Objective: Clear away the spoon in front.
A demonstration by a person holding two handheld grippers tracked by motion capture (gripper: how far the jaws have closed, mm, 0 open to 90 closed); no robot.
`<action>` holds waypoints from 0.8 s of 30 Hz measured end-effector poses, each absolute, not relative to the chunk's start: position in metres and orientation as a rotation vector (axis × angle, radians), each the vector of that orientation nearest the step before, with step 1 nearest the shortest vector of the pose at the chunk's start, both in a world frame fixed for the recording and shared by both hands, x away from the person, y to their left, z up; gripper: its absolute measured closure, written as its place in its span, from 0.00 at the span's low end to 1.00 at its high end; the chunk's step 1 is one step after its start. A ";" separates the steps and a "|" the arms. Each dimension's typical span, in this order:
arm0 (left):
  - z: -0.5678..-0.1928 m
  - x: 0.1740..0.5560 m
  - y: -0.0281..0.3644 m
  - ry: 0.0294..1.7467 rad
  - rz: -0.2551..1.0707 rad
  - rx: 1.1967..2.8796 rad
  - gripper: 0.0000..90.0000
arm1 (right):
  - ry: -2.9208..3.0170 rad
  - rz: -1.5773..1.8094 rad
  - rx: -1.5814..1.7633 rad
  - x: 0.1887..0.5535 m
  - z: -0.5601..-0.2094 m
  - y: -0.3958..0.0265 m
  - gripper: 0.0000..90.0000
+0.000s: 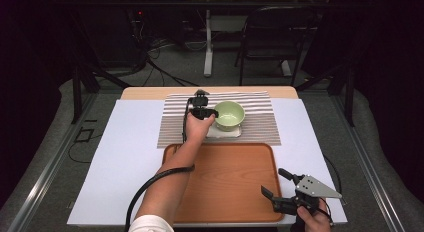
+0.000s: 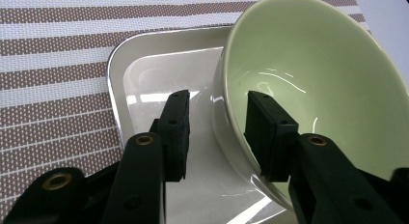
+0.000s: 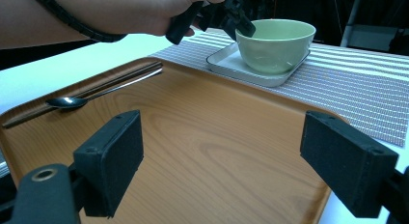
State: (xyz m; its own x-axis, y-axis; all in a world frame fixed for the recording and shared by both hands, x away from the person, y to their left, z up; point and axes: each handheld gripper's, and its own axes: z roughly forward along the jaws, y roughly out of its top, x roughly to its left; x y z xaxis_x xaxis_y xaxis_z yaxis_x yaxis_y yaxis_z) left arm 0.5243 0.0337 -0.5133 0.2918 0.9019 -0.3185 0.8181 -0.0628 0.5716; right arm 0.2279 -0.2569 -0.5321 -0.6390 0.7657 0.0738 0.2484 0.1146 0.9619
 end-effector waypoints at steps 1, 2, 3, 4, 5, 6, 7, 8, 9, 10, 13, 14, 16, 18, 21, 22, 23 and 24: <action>-0.514 0.525 0.033 1.536 0.148 1.892 0.70 | 1.953 1.545 0.982 0.228 -0.532 -0.257 0.16; -0.514 0.525 0.033 1.538 0.145 1.893 0.70 | 1.952 1.544 0.980 0.228 -0.532 -0.257 0.16; -0.515 0.526 0.032 1.538 0.146 1.898 0.70 | 1.952 1.544 0.982 0.228 -0.532 -0.257 0.16; -0.515 0.526 0.031 1.537 0.145 1.904 0.71 | 1.951 1.544 0.982 0.228 -0.532 -0.257 0.16; -0.515 0.527 0.030 1.547 0.139 1.916 0.71 | 1.951 1.544 0.979 0.228 -0.532 -0.257 0.16; -0.515 0.527 0.029 1.553 0.143 1.922 0.70 | 1.951 1.544 0.979 0.228 -0.532 -0.257 0.16; -0.516 0.527 0.028 1.557 0.152 1.931 0.70 | 1.951 1.544 0.979 0.228 -0.532 -0.257 0.16; -0.516 0.528 0.027 1.559 0.157 1.933 0.70 | 1.951 1.544 0.980 0.228 -0.532 -0.257 0.16; -0.517 0.528 0.027 1.559 0.154 1.934 0.71 | 1.951 1.544 0.980 0.228 -0.532 -0.257 0.16; -0.517 0.528 0.027 1.559 0.154 1.934 0.72 | 1.951 1.544 0.980 0.228 -0.532 -0.257 0.16; -0.521 0.529 0.024 1.558 0.149 1.946 0.75 | 1.951 1.544 0.981 0.227 -0.532 -0.257 0.16; -0.521 0.529 0.024 1.561 0.151 1.949 0.75 | 1.951 1.544 0.980 0.227 -0.532 -0.257 0.16; -0.522 0.529 0.023 1.566 0.134 1.944 0.77 | 1.952 1.545 0.980 0.228 -0.532 -0.257 0.16; -0.521 0.530 0.021 1.570 0.133 1.948 0.81 | 1.951 1.544 0.981 0.227 -0.532 -0.258 0.16; -0.521 0.530 0.019 1.591 0.137 1.952 0.83 | 1.951 1.543 0.983 0.227 -0.532 -0.258 0.16; -0.521 0.531 0.019 1.597 0.128 1.948 0.84 | 1.950 1.543 0.984 0.227 -0.532 -0.258 0.16; -0.521 0.531 0.019 1.597 0.128 1.948 0.84 | 1.950 1.543 0.985 0.227 -0.532 -0.258 0.16; -0.522 0.531 0.021 1.606 0.109 1.926 0.84 | 1.950 1.543 0.985 0.227 -0.532 -0.258 0.16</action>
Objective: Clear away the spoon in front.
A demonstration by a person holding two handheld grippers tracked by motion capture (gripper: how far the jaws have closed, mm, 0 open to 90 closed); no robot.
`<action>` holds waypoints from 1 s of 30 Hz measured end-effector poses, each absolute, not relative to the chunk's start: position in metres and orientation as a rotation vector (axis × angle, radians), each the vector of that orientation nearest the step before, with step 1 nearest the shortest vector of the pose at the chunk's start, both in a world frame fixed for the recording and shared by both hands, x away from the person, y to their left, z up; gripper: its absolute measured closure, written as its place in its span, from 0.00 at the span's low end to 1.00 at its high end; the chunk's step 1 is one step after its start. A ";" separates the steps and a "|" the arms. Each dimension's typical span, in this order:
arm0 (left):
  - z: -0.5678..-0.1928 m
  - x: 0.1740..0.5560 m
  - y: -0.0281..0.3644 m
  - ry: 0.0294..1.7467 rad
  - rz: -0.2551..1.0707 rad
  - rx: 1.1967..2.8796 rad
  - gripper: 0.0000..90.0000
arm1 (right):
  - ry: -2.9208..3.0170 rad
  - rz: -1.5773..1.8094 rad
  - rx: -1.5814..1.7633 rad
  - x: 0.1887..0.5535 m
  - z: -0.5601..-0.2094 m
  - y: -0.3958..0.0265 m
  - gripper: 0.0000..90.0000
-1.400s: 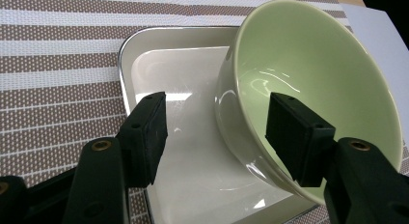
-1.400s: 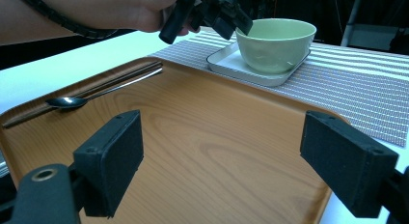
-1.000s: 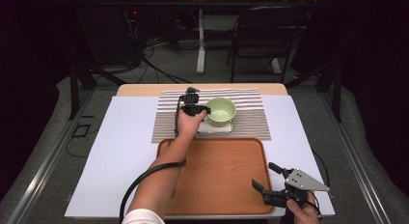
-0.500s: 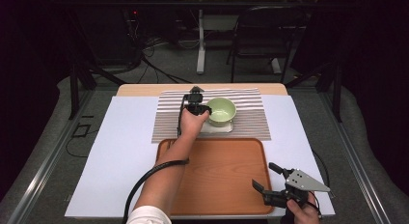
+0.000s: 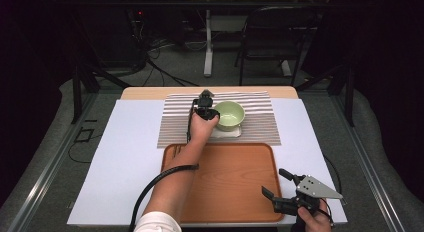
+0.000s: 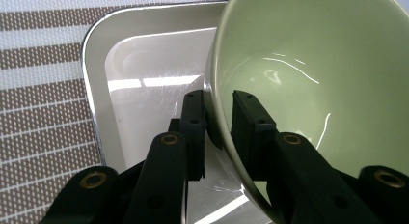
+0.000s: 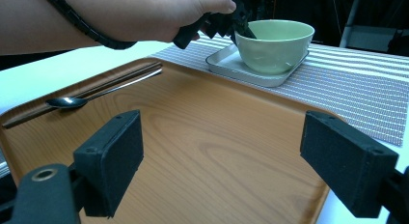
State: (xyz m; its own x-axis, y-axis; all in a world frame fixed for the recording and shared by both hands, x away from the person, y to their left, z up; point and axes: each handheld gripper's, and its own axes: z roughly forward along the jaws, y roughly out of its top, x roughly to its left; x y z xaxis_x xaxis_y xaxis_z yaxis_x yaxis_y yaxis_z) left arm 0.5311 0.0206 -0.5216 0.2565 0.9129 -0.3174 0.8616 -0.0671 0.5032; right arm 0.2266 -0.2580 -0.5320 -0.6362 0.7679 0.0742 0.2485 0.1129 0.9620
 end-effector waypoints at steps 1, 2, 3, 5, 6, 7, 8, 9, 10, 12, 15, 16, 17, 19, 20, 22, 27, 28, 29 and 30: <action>-0.522 0.531 0.021 1.607 0.106 1.925 0.84 | 1.949 1.544 0.984 0.227 -0.532 -0.258 0.16; -0.522 0.531 0.021 1.607 0.105 1.924 0.84 | 1.949 1.543 0.984 0.227 -0.532 -0.258 0.16; -0.522 0.531 0.021 1.608 0.108 1.918 0.84 | 1.949 1.543 0.984 0.226 -0.532 -0.258 0.16; -0.523 0.532 0.021 1.613 0.111 1.909 0.85 | 1.950 1.543 0.984 0.226 -0.532 -0.258 0.16; -0.523 0.532 0.021 1.615 0.113 1.903 0.86 | 1.950 1.542 0.983 0.226 -0.532 -0.258 0.16; -0.523 0.532 0.020 1.619 0.119 1.900 0.87 | 1.950 1.543 0.982 0.226 -0.532 -0.258 0.16; -0.524 0.532 0.020 1.622 0.125 1.898 0.88 | 1.950 1.543 0.983 0.226 -0.532 -0.258 0.16; -0.524 0.532 0.019 1.625 0.131 1.899 0.89 | 1.950 1.543 0.983 0.226 -0.532 -0.258 0.16; -0.524 0.532 0.019 1.631 0.134 1.902 0.90 | 1.950 1.542 0.983 0.226 -0.532 -0.258 0.16; -0.524 0.533 0.018 1.639 0.136 1.900 0.92 | 1.950 1.543 0.987 0.226 -0.532 -0.258 0.16; -0.525 0.533 0.017 1.646 0.141 1.901 0.93 | 1.949 1.543 0.989 0.226 -0.532 -0.258 0.16; -0.525 0.533 0.017 1.648 0.139 1.898 0.93 | 1.949 1.542 0.986 0.226 -0.532 -0.259 0.16; -0.525 0.533 0.017 1.649 0.139 1.896 0.93 | 1.948 1.543 0.985 0.226 -0.532 -0.259 0.16; -0.525 0.533 0.018 1.655 0.133 1.883 0.93 | 1.948 1.542 0.985 0.226 -0.532 -0.259 0.16; -0.525 0.533 0.018 1.657 0.132 1.881 0.93 | 1.948 1.542 0.985 0.226 -0.532 -0.259 0.16; -0.525 0.533 0.018 1.660 0.133 1.878 0.93 | 1.948 1.541 0.984 0.226 -0.532 -0.259 0.16; -0.525 0.533 0.020 1.674 0.098 1.859 0.93 | 1.949 1.539 0.992 0.225 -0.532 -0.259 0.16; -0.525 0.533 0.021 1.680 0.090 1.853 0.93 | 1.949 1.538 0.994 0.225 -0.532 -0.259 0.16; -0.525 0.533 0.022 1.684 0.076 1.847 0.93 | 1.949 1.538 0.994 0.225 -0.532 -0.259 0.16; -0.524 0.533 0.023 1.690 0.070 1.841 0.93 | 1.948 1.538 0.990 0.225 -0.532 -0.259 0.16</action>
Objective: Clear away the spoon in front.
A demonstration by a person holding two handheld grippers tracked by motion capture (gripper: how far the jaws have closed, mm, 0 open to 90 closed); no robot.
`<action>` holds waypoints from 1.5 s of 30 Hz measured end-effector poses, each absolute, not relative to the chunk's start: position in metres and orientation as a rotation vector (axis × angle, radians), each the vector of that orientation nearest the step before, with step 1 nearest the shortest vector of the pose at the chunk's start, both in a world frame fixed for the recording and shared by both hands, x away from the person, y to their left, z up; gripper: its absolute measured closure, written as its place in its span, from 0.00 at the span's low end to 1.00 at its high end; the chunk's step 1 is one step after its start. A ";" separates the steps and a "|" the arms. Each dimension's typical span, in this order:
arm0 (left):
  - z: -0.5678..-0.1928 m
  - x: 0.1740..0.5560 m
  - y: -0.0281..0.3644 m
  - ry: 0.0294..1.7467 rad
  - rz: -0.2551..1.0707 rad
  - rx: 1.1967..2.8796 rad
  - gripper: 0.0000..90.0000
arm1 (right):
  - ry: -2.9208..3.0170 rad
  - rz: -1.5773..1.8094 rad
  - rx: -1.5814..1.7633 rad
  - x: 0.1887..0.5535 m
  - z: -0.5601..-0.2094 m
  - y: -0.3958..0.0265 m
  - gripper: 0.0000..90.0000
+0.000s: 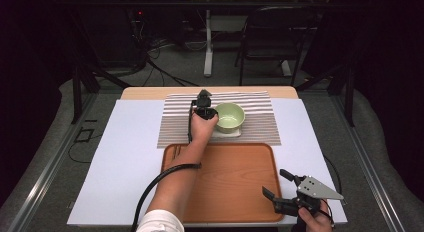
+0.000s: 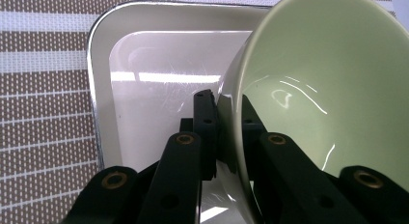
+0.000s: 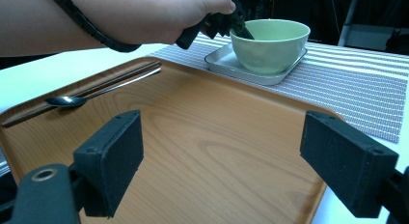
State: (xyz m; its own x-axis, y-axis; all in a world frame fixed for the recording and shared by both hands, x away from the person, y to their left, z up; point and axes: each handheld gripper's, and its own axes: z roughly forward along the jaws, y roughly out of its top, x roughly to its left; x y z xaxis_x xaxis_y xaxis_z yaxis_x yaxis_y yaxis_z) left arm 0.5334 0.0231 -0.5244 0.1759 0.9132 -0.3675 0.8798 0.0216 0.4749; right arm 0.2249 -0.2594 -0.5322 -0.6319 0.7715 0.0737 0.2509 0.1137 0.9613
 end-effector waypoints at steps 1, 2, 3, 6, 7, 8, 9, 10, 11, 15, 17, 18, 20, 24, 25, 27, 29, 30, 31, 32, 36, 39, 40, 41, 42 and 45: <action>-0.524 0.533 0.023 1.690 0.070 1.841 0.93 | 1.949 1.537 0.990 0.225 -0.532 -0.260 0.16; -0.524 0.533 0.025 1.693 0.057 1.835 0.93 | 1.949 1.536 0.992 0.224 -0.532 -0.260 0.16; -0.524 0.533 0.025 1.699 0.055 1.829 0.93 | 1.946 1.536 0.990 0.224 -0.532 -0.260 0.16; -0.523 0.532 0.027 1.706 0.061 1.830 0.93 | 1.944 1.536 0.989 0.224 -0.532 -0.260 0.16; -0.522 0.532 0.028 1.709 0.059 1.830 0.93 | 1.945 1.536 0.991 0.224 -0.532 -0.260 0.16; -0.521 0.532 0.028 1.710 0.063 1.833 0.93 | 1.945 1.536 0.992 0.224 -0.532 -0.260 0.16; -0.520 0.532 0.029 1.716 0.066 1.826 0.93 | 1.945 1.535 0.991 0.224 -0.532 -0.260 0.16; -0.519 0.532 0.031 1.717 0.059 1.822 0.93 | 1.944 1.535 0.992 0.224 -0.532 -0.260 0.16; -0.518 0.532 0.032 1.715 0.059 1.819 0.93 | 1.944 1.535 0.992 0.224 -0.532 -0.260 0.16; -0.512 0.531 0.035 1.716 0.059 1.814 0.93 | 1.943 1.535 0.996 0.224 -0.532 -0.260 0.16; -0.509 0.529 0.037 1.703 0.057 1.817 0.93 | 1.943 1.535 0.998 0.224 -0.532 -0.261 0.16; -0.506 0.528 0.037 1.695 0.056 1.826 0.93 | 1.943 1.535 0.998 0.224 -0.532 -0.261 0.16; -0.502 0.526 0.038 1.683 0.056 1.835 0.93 | 1.945 1.533 1.001 0.223 -0.532 -0.260 0.16; -0.495 0.519 0.039 1.661 0.047 1.857 0.93 | 1.946 1.530 0.998 0.223 -0.532 -0.260 0.16; -0.493 0.517 0.039 1.654 0.044 1.866 0.93 | 1.946 1.530 0.997 0.223 -0.532 -0.260 0.16; -0.490 0.513 0.039 1.634 0.049 1.885 0.93 | 1.944 1.529 0.997 0.223 -0.532 -0.260 0.16; -0.486 0.509 0.039 1.620 0.053 1.901 0.93 | 1.944 1.530 0.995 0.223 -0.532 -0.260 0.16; -0.486 0.509 0.039 1.620 0.053 1.901 0.93 | 1.943 1.530 0.995 0.222 -0.532 -0.260 0.16; -0.483 0.504 0.038 1.600 0.056 1.913 0.93 | 1.943 1.529 0.991 0.222 -0.532 -0.260 0.16; -0.481 0.501 0.038 1.588 0.054 1.923 0.93 | 1.943 1.530 0.990 0.222 -0.532 -0.260 0.16; -0.477 0.490 0.038 1.548 0.041 1.947 0.93 | 1.942 1.529 0.989 0.223 -0.532 -0.260 0.16; -0.476 0.481 0.037 1.520 0.033 1.971 0.93 | 1.946 1.528 0.989 0.222 -0.532 -0.260 0.16; -0.477 0.479 0.037 1.512 0.023 1.977 0.93 | 1.945 1.528 0.989 0.222 -0.532 -0.260 0.16; -0.477 0.476 0.037 1.500 0.017 1.986 0.93 | 1.945 1.528 0.990 0.222 -0.532 -0.260 0.16; -0.477 0.474 0.037 1.493 0.012 1.992 0.93 | 1.946 1.528 0.988 0.222 -0.532 -0.260 0.16; -0.478 0.465 0.036 1.466 0.000 2.005 0.93 | 1.946 1.529 0.990 0.222 -0.532 -0.259 0.16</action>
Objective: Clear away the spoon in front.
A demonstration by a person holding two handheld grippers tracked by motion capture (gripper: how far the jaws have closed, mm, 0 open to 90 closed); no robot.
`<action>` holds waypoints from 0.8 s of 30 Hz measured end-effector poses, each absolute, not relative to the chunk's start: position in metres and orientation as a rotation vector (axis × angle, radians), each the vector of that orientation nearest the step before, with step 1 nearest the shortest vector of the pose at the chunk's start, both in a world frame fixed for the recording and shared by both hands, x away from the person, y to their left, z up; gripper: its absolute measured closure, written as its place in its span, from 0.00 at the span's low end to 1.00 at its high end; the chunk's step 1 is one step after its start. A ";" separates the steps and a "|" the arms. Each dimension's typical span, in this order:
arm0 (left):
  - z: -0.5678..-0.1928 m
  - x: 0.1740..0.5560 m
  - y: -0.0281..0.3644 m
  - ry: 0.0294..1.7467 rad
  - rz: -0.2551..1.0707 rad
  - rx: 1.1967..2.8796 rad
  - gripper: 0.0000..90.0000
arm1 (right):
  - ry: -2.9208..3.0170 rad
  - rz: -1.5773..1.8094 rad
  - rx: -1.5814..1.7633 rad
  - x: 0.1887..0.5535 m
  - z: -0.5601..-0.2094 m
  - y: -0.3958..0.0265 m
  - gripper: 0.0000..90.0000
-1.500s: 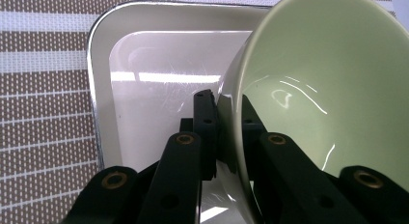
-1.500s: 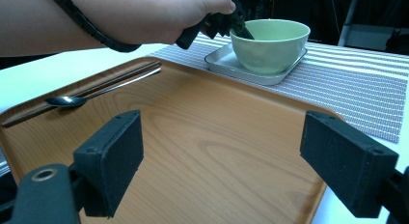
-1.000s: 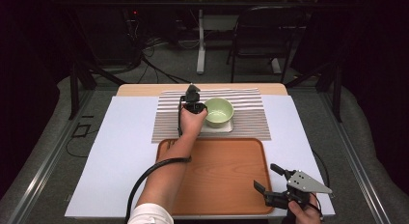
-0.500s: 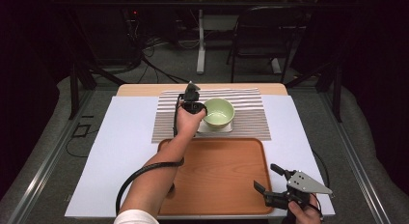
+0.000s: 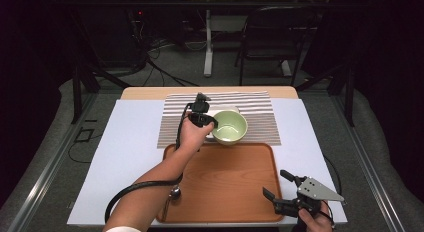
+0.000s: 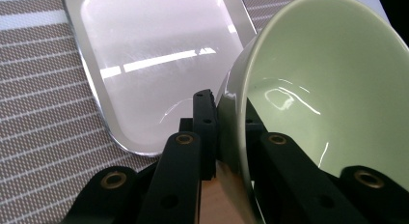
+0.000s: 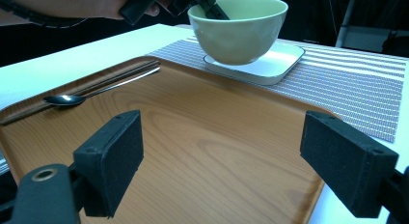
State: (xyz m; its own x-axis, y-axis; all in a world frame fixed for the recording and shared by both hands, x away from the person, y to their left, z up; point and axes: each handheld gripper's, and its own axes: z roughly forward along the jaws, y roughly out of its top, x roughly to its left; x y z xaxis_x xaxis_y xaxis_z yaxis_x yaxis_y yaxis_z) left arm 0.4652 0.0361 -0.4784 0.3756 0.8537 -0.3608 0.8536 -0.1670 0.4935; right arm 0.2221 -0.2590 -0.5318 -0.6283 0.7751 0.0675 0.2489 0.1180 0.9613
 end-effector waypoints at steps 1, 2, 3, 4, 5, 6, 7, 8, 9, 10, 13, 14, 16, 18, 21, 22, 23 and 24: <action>-0.479 0.463 0.036 1.455 -0.010 2.013 0.93 | 1.946 1.527 0.986 0.222 -0.532 -0.259 0.16; -0.480 0.460 0.036 1.446 -0.016 2.021 0.93 | 1.945 1.527 0.984 0.222 -0.532 -0.259 0.16; -0.480 0.457 0.035 1.437 -0.020 2.025 0.93 | 1.945 1.527 0.984 0.222 -0.532 -0.259 0.16; -0.481 0.454 0.035 1.431 -0.028 2.029 0.93 | 1.946 1.527 0.985 0.222 -0.532 -0.259 0.16; -0.482 0.452 0.034 1.426 -0.033 2.030 0.93 | 1.946 1.527 0.987 0.222 -0.532 -0.259 0.16; -0.483 0.449 0.033 1.419 -0.033 2.033 0.93 | 1.945 1.528 0.989 0.222 -0.532 -0.259 0.16; -0.484 0.447 0.032 1.417 -0.035 2.034 0.93 | 1.944 1.524 0.985 0.222 -0.532 -0.259 0.16; -0.485 0.445 0.032 1.405 -0.039 2.044 0.93 | 1.944 1.525 0.985 0.221 -0.531 -0.259 0.16; -0.487 0.442 0.030 1.406 -0.046 2.038 0.93 | 1.943 1.525 0.983 0.221 -0.531 -0.259 0.16; -0.488 0.440 0.030 1.398 -0.054 2.049 0.93 | 1.943 1.525 0.980 0.221 -0.531 -0.258 0.16; -0.492 0.434 0.028 1.389 -0.070 2.048 0.93 | 1.945 1.523 0.978 0.222 -0.531 -0.258 0.16; -0.493 0.433 0.027 1.381 -0.073 2.052 0.93 | 1.945 1.524 0.981 0.222 -0.531 -0.258 0.16; -0.495 0.429 0.026 1.373 -0.076 2.057 0.93 | 1.947 1.523 0.985 0.222 -0.531 -0.258 0.16; -0.497 0.426 0.024 1.361 -0.077 2.067 0.93 | 1.945 1.523 0.987 0.222 -0.531 -0.258 0.16; -0.499 0.421 0.020 1.348 -0.086 2.078 0.93 | 1.945 1.521 0.982 0.221 -0.531 -0.258 0.16; -0.500 0.420 0.019 1.347 -0.088 2.081 0.93 | 1.945 1.520 0.980 0.221 -0.531 -0.258 0.16; -0.501 0.419 0.018 1.340 -0.093 2.086 0.93 | 1.944 1.521 0.979 0.221 -0.531 -0.258 0.16; -0.502 0.418 0.016 1.337 -0.093 2.088 0.93 | 1.944 1.522 0.980 0.221 -0.531 -0.258 0.16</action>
